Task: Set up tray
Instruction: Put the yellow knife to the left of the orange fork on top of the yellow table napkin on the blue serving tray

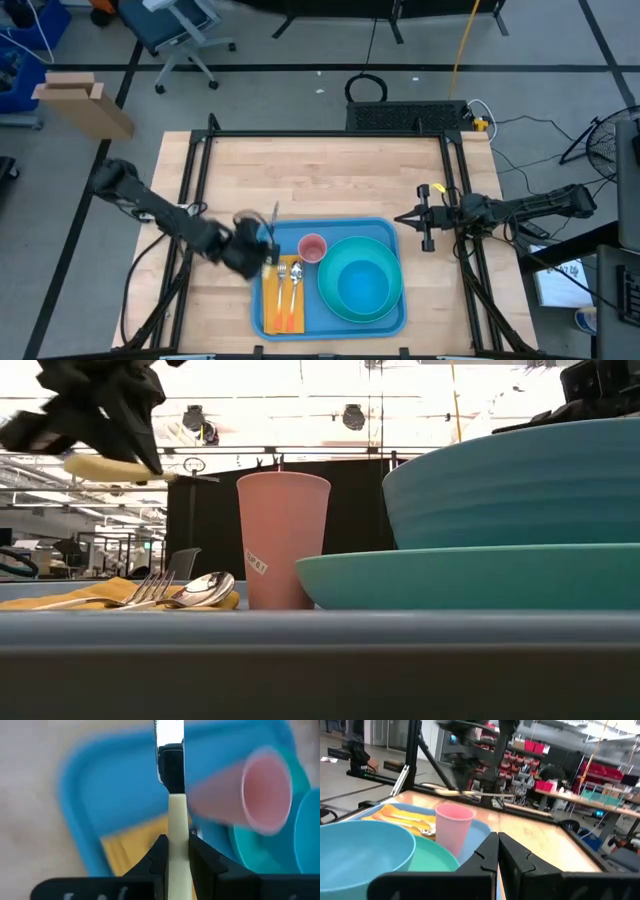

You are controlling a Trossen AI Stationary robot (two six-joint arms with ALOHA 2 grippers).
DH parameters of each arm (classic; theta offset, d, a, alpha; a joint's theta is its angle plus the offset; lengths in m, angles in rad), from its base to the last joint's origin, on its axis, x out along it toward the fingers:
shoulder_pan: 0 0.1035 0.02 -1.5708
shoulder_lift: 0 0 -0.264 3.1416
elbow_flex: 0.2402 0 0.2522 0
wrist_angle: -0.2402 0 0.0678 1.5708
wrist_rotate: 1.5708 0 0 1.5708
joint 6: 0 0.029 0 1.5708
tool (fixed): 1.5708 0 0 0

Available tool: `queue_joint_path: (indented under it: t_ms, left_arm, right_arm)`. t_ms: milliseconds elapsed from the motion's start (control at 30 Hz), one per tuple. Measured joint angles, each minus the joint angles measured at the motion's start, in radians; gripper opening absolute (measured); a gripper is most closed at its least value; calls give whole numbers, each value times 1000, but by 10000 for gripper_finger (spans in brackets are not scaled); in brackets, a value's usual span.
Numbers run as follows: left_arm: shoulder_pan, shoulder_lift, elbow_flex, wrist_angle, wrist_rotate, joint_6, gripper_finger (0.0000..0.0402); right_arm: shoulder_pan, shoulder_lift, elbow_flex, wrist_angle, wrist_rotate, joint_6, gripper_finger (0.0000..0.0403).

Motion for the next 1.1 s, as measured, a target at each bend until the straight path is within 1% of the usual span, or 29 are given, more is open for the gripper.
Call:
queue_joint_path:
  t_ms: [100,233,367,467,567,633,767,900,1100]
  left_arm:
    - [-78,139,70,34,1,-118,49]
    - [-138,333,225,37,1,-219,49]
    - [-172,490,407,-43,-17,-293,49]
    - [-197,566,516,-150,-35,-376,49]
    - [-233,613,572,-268,-12,-482,49]
    - [-253,620,576,-295,31,-514,49]
    - [-251,618,575,-306,65,-515,49]
    - [-232,619,575,-373,108,-517,49]
    - [-232,637,575,-384,160,-531,49]
  right_arm:
    - [0,0,0,-36,0,10,0]
    - [0,0,0,-70,0,38,0]
    - [0,0,0,-74,-6,79,0]
    - [0,0,0,-67,-56,93,0]
    - [1,0,0,-53,-109,92,0]
    - [1,0,0,-51,-109,90,0]
    - [1,0,0,-48,-107,87,0]
    - [1,0,0,-43,-106,86,0]
    - [1,0,0,-43,-105,85,0]
